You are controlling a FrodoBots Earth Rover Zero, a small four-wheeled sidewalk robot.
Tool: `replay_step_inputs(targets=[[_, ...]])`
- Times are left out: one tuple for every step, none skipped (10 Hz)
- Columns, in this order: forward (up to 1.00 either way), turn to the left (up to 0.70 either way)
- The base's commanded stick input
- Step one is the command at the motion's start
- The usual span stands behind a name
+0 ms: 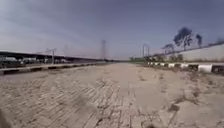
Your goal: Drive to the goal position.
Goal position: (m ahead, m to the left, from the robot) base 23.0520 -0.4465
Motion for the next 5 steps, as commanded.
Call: replay_step_inputs(targets=[[1.00, 0.00], [1.00, 0.00], [1.00, 0.00], [1.00, 0.00], [1.00, 0.00]])
